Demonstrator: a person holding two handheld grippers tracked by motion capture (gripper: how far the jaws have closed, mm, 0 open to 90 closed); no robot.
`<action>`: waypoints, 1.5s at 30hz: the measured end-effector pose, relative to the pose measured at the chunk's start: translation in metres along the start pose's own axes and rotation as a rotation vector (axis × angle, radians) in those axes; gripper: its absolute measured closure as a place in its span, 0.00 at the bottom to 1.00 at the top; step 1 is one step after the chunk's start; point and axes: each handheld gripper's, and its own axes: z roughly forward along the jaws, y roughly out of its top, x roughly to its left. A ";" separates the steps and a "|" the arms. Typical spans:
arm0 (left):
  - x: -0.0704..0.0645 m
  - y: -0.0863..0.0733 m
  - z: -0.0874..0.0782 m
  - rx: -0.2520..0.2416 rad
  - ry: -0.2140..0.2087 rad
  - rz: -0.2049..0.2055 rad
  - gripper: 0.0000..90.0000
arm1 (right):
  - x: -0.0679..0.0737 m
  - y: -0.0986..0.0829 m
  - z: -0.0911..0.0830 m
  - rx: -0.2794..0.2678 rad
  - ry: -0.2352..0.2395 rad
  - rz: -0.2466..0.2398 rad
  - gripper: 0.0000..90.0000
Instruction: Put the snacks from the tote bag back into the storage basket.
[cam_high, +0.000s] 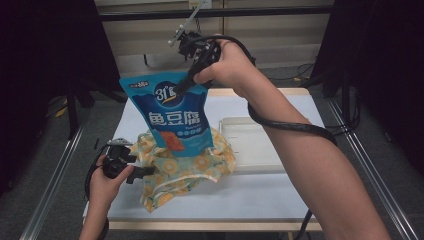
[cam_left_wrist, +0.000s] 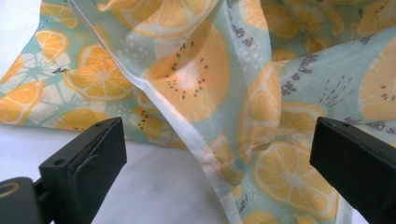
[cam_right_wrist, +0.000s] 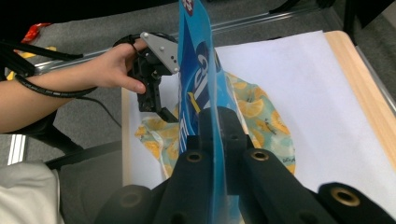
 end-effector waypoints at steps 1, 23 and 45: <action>0.000 0.000 0.000 -0.005 0.001 0.001 0.04 | 0.000 0.000 -0.001 0.001 0.005 0.002 1.00; -0.001 0.000 -0.001 0.008 -0.004 0.005 0.04 | -0.007 -0.016 -0.036 -0.006 -0.036 0.038 1.00; -0.001 0.000 0.001 0.015 -0.003 0.008 0.04 | -0.019 -0.036 -0.052 0.007 -0.064 0.070 1.00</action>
